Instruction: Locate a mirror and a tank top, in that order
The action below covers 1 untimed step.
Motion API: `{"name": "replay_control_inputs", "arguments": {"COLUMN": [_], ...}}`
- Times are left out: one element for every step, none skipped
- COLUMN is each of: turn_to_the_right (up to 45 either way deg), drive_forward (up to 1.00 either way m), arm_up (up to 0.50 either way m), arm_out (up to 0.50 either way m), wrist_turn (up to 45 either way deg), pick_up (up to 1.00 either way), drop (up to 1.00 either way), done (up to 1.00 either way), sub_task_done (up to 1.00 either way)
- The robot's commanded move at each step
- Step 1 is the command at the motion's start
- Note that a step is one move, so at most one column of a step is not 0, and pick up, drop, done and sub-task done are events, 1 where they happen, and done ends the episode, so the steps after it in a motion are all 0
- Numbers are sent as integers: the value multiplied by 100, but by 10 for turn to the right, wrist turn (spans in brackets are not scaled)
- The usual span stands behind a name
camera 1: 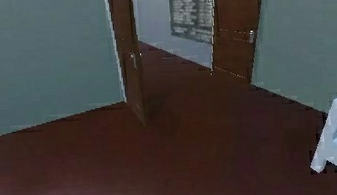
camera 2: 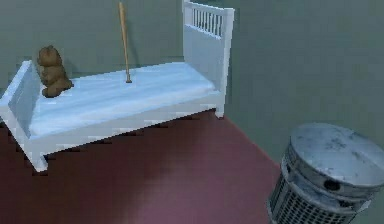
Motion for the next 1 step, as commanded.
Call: {"name": "replay_control_inputs", "arguments": {"turn_to_the_right": [90], "drive_forward": [0], "arm_up": [0], "arm_out": [0], "wrist_turn": [0], "pick_up": [0], "drop": [0], "done": [0], "sub_task_done": [0]}}
